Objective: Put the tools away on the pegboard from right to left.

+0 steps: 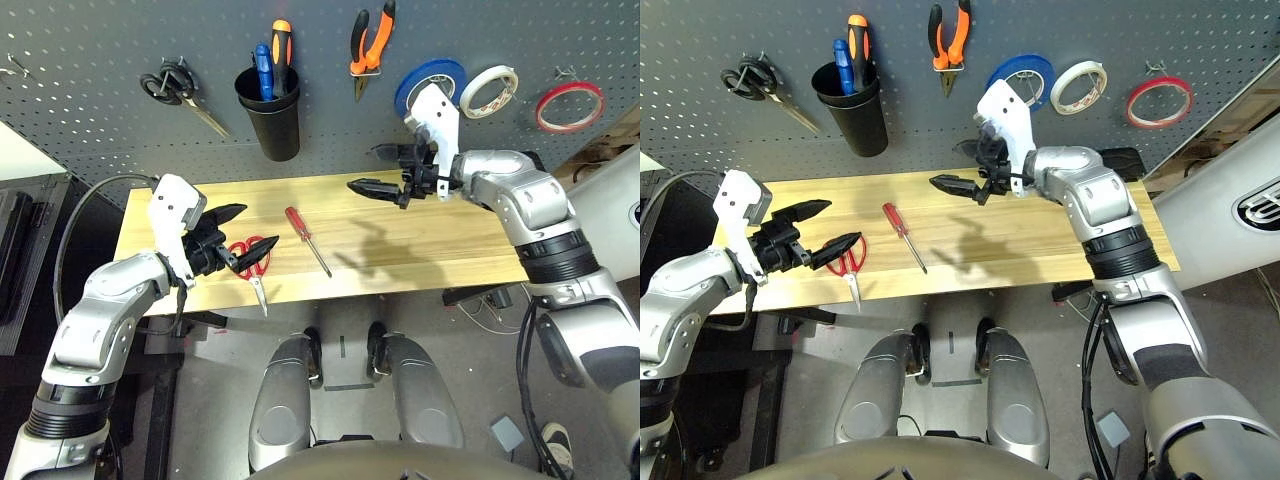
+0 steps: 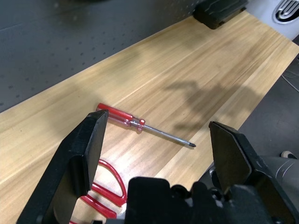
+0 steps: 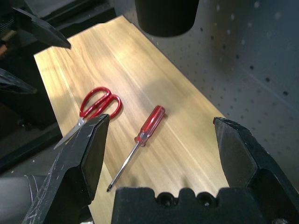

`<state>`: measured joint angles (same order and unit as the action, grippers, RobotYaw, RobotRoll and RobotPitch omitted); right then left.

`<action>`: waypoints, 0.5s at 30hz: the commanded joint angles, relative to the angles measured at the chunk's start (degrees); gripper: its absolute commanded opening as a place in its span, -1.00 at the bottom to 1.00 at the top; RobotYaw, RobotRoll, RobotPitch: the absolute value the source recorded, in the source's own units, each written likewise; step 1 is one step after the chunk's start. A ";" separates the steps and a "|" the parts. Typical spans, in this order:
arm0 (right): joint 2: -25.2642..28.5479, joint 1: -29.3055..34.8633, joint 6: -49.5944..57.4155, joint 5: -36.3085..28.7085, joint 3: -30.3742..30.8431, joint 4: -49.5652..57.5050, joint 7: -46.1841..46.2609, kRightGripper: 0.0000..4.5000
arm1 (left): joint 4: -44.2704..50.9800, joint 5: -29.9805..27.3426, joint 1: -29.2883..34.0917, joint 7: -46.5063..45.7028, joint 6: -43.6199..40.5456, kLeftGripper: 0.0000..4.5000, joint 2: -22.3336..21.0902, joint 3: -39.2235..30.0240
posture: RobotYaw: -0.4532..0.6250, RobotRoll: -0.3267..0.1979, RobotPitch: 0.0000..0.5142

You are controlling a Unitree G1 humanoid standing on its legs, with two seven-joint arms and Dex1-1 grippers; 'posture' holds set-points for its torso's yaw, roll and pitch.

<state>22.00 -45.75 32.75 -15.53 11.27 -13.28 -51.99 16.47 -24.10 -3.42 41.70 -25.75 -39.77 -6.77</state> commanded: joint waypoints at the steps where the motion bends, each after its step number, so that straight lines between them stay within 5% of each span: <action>1: -0.74 0.42 0.49 1.39 1.27 -1.03 0.53 0.99 | -0.79 1.08 1.33 0.40 0.79 1.00 0.23 0.31 | -0.05 0.25 -0.20; 15: -4.51 1.43 1.05 4.41 2.94 -2.22 2.37 0.99 | -1.97 2.06 4.23 -0.34 2.01 1.00 0.69 -0.74 | -0.03 0.25 -0.19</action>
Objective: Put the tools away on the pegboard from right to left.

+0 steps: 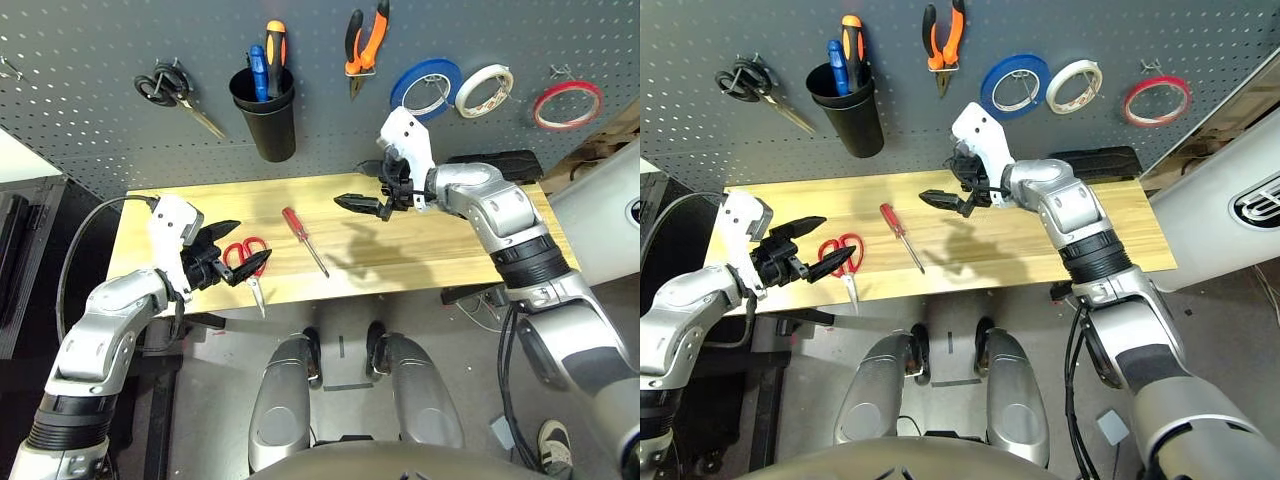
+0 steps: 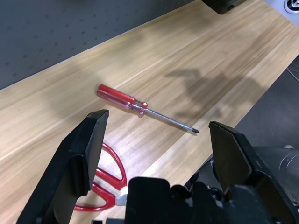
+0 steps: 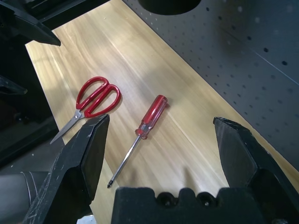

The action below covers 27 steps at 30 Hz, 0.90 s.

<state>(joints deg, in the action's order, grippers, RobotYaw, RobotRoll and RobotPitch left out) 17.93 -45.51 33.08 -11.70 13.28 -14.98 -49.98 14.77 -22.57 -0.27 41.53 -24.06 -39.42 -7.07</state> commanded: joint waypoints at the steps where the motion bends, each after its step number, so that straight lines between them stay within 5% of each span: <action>1: -0.57 1.19 0.72 0.70 0.89 -0.59 0.38 0.99 | -0.22 0.55 1.07 -0.18 0.27 1.00 0.40 -0.46 | -0.03 0.25 -0.19; 9: -0.48 1.49 0.17 1.45 0.88 -1.08 0.21 0.99 | 0.07 1.17 0.26 -2.40 -1.80 1.00 2.20 0.71 | -0.02 0.25 -0.17; 27: 8.92 6.64 -4.74 0.06 0.90 3.70 -12.95 0.99 | -14.33 9.78 -16.54 -17.31 -18.62 1.00 14.20 9.88 | -0.12 0.25 -0.10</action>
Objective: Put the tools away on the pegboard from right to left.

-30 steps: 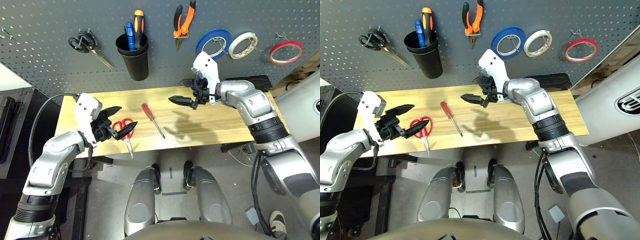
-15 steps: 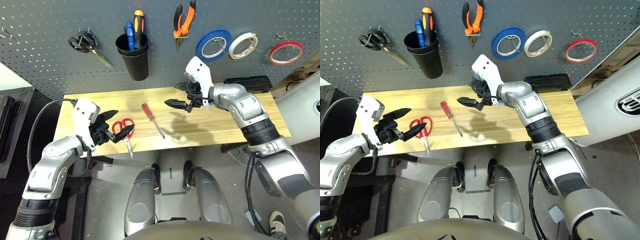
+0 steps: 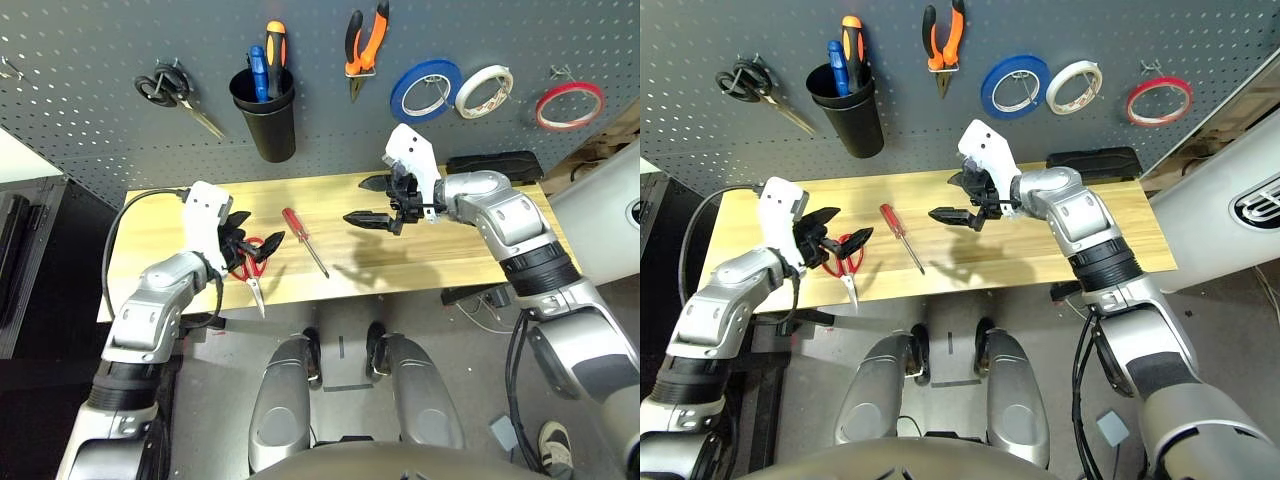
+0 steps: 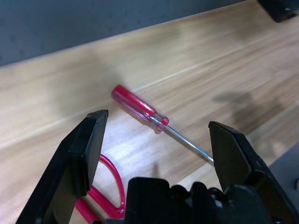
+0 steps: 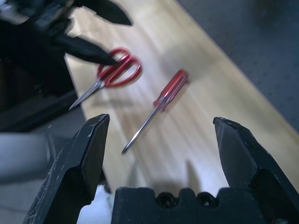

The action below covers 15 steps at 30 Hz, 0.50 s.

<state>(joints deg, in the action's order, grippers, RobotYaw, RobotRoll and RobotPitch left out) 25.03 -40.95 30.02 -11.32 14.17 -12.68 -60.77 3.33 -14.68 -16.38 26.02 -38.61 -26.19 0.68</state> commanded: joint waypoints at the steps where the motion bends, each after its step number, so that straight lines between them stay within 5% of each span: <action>1: 2.41 2.62 -2.23 -0.31 -0.03 1.63 -2.62 0.99 | -3.35 1.63 -0.76 -1.81 -4.70 1.00 1.60 2.12 | -0.13 0.25 -0.09; 15: 6.75 5.77 -10.16 -2.10 -1.55 0.27 -10.66 0.99 | -16.20 3.47 -10.18 -11.46 -8.84 1.00 13.26 0.53 | -0.18 0.25 -0.04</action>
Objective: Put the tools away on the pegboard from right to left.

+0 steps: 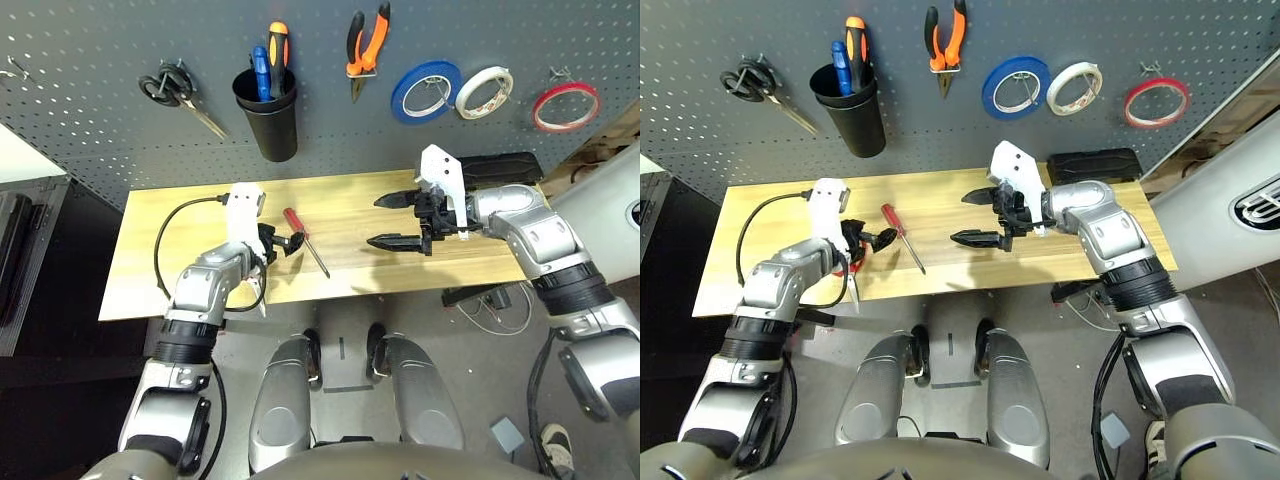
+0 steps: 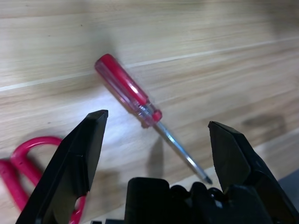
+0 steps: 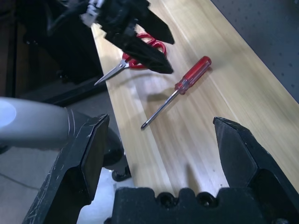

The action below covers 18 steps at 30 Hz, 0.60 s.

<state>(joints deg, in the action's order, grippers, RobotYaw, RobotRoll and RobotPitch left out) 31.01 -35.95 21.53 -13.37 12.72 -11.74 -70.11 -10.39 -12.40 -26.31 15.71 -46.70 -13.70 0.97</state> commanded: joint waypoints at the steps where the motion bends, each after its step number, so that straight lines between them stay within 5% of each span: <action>1: 0.84 0.73 -2.08 0.11 -0.09 -0.94 -1.48 0.99 | -3.60 1.51 -0.84 -1.81 -0.52 1.00 1.31 0.21 | -0.18 0.25 -0.04; 18: 3.31 3.69 -2.40 0.41 0.07 1.70 -3.20 0.99 | -20.37 2.93 -8.74 -12.78 5.88 1.00 8.57 -6.53 | -0.22 0.25 0.09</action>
<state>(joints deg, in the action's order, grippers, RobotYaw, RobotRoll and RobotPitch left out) 33.48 -33.16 19.08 -12.97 12.86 -10.98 -72.94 -28.87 -9.97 -34.77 3.53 -41.35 -5.64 -5.47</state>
